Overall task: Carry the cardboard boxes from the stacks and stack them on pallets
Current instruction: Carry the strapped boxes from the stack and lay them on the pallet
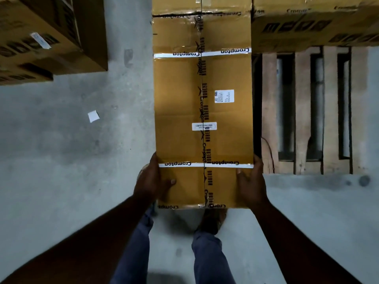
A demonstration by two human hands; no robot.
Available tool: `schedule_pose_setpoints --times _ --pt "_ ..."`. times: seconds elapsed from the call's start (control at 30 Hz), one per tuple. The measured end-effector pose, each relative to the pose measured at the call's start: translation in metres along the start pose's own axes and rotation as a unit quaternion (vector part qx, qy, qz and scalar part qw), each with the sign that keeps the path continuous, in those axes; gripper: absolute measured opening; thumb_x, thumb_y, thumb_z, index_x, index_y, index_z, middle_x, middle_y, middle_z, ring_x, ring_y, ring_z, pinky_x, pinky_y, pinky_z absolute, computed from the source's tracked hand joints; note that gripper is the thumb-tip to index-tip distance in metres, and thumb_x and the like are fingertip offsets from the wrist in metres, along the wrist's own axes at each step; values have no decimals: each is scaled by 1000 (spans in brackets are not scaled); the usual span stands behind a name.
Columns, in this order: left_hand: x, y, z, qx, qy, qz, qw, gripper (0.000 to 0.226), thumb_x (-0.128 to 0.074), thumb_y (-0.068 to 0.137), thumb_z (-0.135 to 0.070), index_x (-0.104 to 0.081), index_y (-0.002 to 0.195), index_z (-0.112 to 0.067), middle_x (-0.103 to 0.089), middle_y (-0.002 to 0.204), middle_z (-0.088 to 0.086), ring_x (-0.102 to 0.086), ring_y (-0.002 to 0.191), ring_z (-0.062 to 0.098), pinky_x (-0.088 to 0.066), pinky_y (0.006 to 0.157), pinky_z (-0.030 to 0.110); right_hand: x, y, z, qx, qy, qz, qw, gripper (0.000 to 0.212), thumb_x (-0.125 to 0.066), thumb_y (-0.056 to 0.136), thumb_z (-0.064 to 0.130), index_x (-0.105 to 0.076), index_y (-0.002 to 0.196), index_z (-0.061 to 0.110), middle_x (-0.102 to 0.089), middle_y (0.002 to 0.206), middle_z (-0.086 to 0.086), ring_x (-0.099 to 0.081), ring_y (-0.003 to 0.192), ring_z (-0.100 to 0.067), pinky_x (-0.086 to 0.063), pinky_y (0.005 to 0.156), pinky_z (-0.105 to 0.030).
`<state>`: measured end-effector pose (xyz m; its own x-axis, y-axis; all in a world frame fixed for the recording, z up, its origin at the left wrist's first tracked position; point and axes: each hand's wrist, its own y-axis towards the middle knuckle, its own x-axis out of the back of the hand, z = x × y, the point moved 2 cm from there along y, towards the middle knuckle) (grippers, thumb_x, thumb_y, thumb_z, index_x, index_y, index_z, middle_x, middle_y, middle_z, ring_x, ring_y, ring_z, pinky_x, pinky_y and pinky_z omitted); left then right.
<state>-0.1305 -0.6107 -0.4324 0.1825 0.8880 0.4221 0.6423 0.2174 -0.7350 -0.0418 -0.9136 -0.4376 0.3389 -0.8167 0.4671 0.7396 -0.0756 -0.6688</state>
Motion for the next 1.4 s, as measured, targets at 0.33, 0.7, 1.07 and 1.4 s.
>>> schedule_pose_setpoints --times 0.33,0.7,1.07,1.4 --pt "-6 -3 -14 -10 -30 -5 999 97 -82 70 -61 -28 148 -39 -60 139 -8 -64 120 28 -57 96 57 16 9 10 -15 -16 2 1000 63 -58 105 17 -23 157 25 -49 151 -6 -52 133 -31 -44 106 -44" --pt "-3 -1 -22 -17 -27 -52 998 94 -82 81 -42 -28 155 -26 -55 146 -1 -59 123 26 -51 102 48 8 10 15 -8 -50 21 998 69 -61 103 15 -20 159 23 -44 155 -7 -47 139 -33 -42 112 -50" --pt "82 -122 -67 -52 -80 -248 964 24 -68 94 -12 -66 118 -14 -72 111 -3 -71 96 16 -57 89 32 2 -139 154 175 -112 73 975 48 -68 97 16 -56 143 13 -61 141 -8 -59 126 -23 -43 106 -27" --pt "221 -304 -45 -90 -305 -291 902 20 -69 93 -8 -73 99 -27 -77 104 4 -73 99 29 -59 88 50 -43 -354 382 295 33 175 939 24 -65 101 12 -68 124 18 -73 118 5 -67 96 4 -51 87 -14"
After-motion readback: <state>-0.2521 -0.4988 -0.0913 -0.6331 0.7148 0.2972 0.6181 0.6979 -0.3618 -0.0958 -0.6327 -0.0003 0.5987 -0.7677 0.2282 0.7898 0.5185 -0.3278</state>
